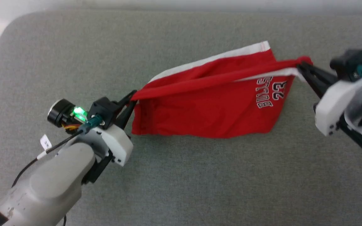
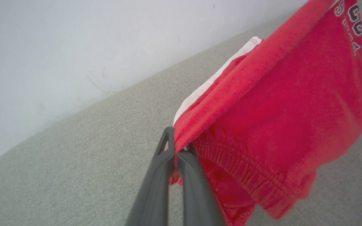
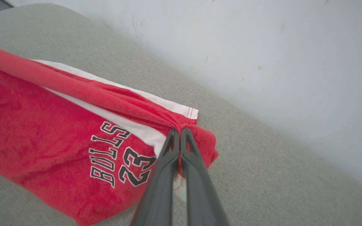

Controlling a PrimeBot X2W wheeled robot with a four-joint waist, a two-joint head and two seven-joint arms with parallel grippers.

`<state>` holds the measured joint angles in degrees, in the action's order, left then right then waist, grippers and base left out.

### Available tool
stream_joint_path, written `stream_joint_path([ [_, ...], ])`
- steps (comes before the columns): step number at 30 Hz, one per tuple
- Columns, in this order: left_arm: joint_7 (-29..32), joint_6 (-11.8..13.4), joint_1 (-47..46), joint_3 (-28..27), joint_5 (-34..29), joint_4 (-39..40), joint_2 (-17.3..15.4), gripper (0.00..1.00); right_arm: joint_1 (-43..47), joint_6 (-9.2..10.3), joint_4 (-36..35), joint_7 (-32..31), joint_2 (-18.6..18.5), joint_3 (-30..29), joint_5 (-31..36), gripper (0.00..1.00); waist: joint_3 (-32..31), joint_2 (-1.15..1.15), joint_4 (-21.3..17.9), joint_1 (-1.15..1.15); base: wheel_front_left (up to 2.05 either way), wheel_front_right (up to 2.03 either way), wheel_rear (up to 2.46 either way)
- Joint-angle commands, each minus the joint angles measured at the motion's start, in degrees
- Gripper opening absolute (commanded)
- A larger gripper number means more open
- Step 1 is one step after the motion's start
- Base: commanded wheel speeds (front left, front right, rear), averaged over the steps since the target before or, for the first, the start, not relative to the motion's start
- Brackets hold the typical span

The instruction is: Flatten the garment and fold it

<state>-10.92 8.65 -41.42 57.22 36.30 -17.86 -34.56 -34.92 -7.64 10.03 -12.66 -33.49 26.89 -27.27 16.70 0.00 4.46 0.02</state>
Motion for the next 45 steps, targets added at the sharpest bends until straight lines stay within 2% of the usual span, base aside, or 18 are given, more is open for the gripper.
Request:
stream_joint_path([
  [1,-0.5,-0.2,-1.0,-0.5,0.2,-1.0,0.3,0.0,-2.0,0.15,1.4,-0.2,0.4,0.5,-0.2,0.0,5.5,0.0,2.6,-0.02,0.0,0.0,0.0],
  [9,-2.0,-2.4,-6.5,-1.1,-0.4,-8.0,4.3,0.0,-17.2,0.15,19.8,0.7,6.2,6.4,0.9,0.0,10.7,0.0,4.4,-0.02,0.0,0.0,0.0],
  [13,-2.6,-3.2,-7.7,-1.0,-0.6,-10.4,5.5,0.0,-21.1,0.15,27.8,2.4,8.4,9.1,1.3,0.0,11.5,0.0,4.8,-0.02,0.0,0.0,0.0],
  [17,-3.2,-3.4,-7.6,-0.9,-1.1,-11.6,6.7,0.0,-22.5,0.15,31.8,4.7,9.1,12.6,-0.2,0.0,10.6,0.0,5.0,-0.02,0.0,0.0,0.0],
  [18,-3.4,-3.3,-7.3,-1.0,-1.1,-11.7,6.9,0.08,-22.7,0.15,31.9,5.5,8.9,13.4,-0.8,0.22,10.1,0.0,4.9,-0.02,0.0,0.0,0.0],
  [19,-3.5,-3.1,-6.8,-1.1,-1.2,-11.5,7.0,0.51,-22.8,0.15,31.8,6.2,8.6,14.1,-1.7,0.59,9.5,0.0,4.8,-0.02,0.0,0.0,0.0],
  [20,-3.7,-2.6,-6.4,-1.3,-1.6,-11.1,7.0,1.0,-23.0,0.15,31.4,6.7,8.1,14.8,-2.6,1.0,8.8,0.0,4.6,-0.02,0.0,0.0,0.0],
  [24,-4.0,0.0,-3.4,-4.0,-2.7,-6.8,6.4,1.0,-23.8,0.15,27.7,7.2,4.4,17.3,-6.2,1.0,5.9,0.0,4.0,-0.02,0.0,0.0,0.0],
  [28,-4.1,4.3,1.4,-8.8,-5.6,1.4,5.2,1.0,-24.9,0.15,20.7,2.9,-1.7,20.2,-9.9,1.0,3.6,0.0,4.0,-0.02,0.0,0.0,0.0],
  [32,-4.1,6.9,6.4,-13.6,-7.8,8.2,5.0,1.0,-26.1,0.15,13.8,-8.5,-8.4,23.6,-15.1,1.0,2.4,0.0,4.9,-0.02,0.0,0.0,0.0],
  [37,-4.1,9.3,11.1,-19.8,-10.5,13.7,7.4,1.0,-27.5,0.15,8.8,-23.4,-14.0,26.7,-22.8,1.0,2.8,0.0,6.8,-0.02,0.0,0.0,0.0],
  [40,-4.1,10.3,13.2,-23.7,-12.2,15.6,10.3,1.0,-27.4,0.15,9.3,-28.2,-14.6,27.5,-25.4,1.0,3.8,0.0,8.2,-0.02,0.0,0.0,0.0],
  [42,-4.1,10.6,14.5,-26.4,-13.7,16.7,12.4,1.0,-27.3,0.15,11.2,-29.1,-13.7,26.9,-26.4,1.0,4.6,0.0,9.1,-0.02,0.0,0.0,0.0],
  [45,-4.1,9.3,16.1,-29.1,-15.9,17.0,15.5,1.0,-26.5,0.15,15.5,-29.0,-11.8,25.9,-26.4,1.0,5.9,0.0,10.9,-0.02,0.0,0.0,0.0],
])
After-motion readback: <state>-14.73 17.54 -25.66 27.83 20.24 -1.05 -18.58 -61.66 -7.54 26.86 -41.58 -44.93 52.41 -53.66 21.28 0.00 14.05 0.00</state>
